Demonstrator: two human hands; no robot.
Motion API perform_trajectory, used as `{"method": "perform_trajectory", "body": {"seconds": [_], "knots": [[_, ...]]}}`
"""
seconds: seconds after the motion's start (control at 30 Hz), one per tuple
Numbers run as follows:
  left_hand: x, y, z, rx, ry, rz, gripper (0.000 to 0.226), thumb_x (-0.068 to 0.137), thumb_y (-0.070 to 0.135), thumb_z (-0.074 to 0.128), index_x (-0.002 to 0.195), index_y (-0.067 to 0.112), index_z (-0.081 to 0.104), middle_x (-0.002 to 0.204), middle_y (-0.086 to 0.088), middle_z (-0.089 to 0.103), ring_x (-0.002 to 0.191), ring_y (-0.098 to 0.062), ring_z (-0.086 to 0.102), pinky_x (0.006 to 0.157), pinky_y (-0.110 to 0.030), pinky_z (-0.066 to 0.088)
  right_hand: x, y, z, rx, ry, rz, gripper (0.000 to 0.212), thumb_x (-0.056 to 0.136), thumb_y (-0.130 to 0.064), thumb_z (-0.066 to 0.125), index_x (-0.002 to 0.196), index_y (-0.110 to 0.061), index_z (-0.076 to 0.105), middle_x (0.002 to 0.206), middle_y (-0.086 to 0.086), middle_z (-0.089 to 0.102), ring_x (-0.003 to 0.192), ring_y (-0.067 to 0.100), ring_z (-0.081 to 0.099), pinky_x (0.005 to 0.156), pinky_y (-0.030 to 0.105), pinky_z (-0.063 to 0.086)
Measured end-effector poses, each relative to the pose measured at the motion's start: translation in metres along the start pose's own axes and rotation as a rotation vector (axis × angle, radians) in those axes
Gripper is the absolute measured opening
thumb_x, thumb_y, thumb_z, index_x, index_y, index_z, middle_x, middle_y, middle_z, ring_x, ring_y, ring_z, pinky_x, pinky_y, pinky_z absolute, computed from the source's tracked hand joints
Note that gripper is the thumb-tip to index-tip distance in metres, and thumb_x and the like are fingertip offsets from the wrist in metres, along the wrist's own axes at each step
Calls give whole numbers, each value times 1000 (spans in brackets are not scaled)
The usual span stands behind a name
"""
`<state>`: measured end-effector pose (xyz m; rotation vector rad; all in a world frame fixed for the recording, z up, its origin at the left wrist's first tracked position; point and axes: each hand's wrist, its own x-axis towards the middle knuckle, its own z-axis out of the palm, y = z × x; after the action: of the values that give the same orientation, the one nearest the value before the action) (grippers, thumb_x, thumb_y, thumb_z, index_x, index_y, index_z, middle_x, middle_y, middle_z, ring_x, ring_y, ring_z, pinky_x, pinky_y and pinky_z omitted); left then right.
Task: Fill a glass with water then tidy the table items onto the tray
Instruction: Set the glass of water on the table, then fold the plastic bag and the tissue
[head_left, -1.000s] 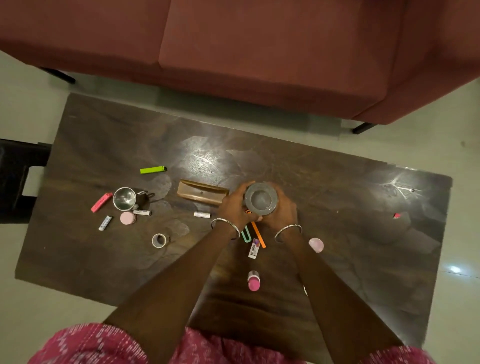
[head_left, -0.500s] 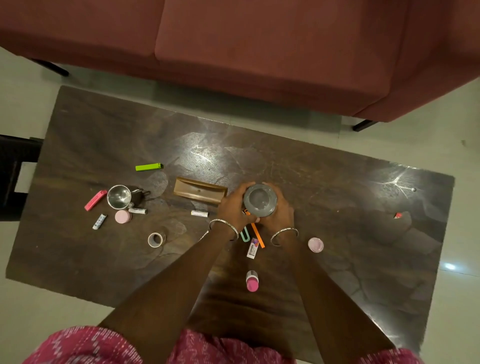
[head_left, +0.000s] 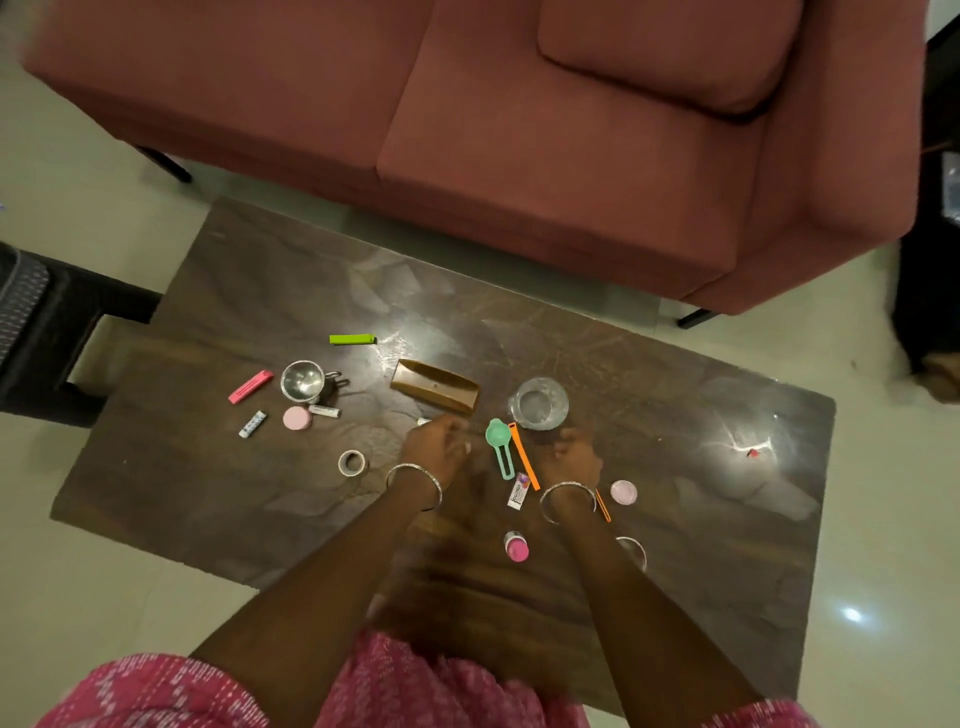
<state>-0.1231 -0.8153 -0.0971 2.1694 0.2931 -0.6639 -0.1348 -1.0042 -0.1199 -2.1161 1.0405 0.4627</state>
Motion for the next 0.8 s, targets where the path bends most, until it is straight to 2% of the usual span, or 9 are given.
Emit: {"method": "perform_trajectory", "body": {"seconds": [0.03,0.1,0.17,0.3,0.37,0.47,0.6,0.7,0.8], "knots": [[-11,-6,-10,7,23,5,25,84,14,66,109,15,68,101,-6,73,92,-25,69,86,-39,54,-16,0,3,13,23,-20,24,86,-16,65,108,-8,68,102,16,74,103,37,67,88,42,53],[-32,-20,-32,-33,64,7,19,85,15,66,104,15,69,97,-5,74,89,-22,70,85,-36,55,-54,-6,13,-5,35,-62,19,89,-10,57,98,-7,74,100,18,74,99,40,67,84,43,53],[-50,-37,-51,-77,119,-5,14,85,13,65,98,14,70,92,-4,74,85,-20,69,83,-34,55,-89,-13,28,-36,11,-114,20,90,-13,58,94,-9,77,99,17,74,99,39,66,85,39,51],[-86,-78,-93,-170,237,-25,8,84,10,66,88,16,70,85,-2,73,81,-19,69,79,-33,55,-159,-31,70,-95,-68,-193,23,93,-19,57,97,-8,77,101,16,75,101,36,67,96,37,47],[-104,-103,-120,-200,251,-10,7,84,11,67,88,15,70,85,-4,73,81,-20,69,80,-37,56,-198,-44,93,-92,-66,-224,23,92,-20,57,98,-9,77,102,17,74,99,38,67,88,38,51],[-127,-139,-163,-217,268,-3,12,83,6,64,92,12,70,85,-9,72,82,-26,68,82,-41,55,-253,-66,125,-124,-38,-290,23,92,-20,58,99,-10,77,102,17,74,101,37,67,88,38,51],[-163,-192,-234,-227,356,-12,13,84,9,63,92,14,72,84,-7,73,80,-23,69,79,-33,54,-323,-99,179,-109,-46,-375,20,91,-19,61,99,-8,76,99,18,74,98,38,67,84,37,49],[-180,-215,-271,-232,395,10,13,84,8,63,92,13,71,84,-7,72,75,-19,66,71,-23,48,-351,-121,207,-38,-71,-386,16,88,-15,64,96,-7,75,96,17,75,96,36,67,82,35,48],[-196,-246,-317,-253,458,-23,14,86,9,62,95,13,72,87,-6,73,71,-13,61,74,-24,50,-386,-147,241,-30,-110,-458,13,88,-15,65,92,-7,75,91,15,75,93,34,68,78,34,48]]}}
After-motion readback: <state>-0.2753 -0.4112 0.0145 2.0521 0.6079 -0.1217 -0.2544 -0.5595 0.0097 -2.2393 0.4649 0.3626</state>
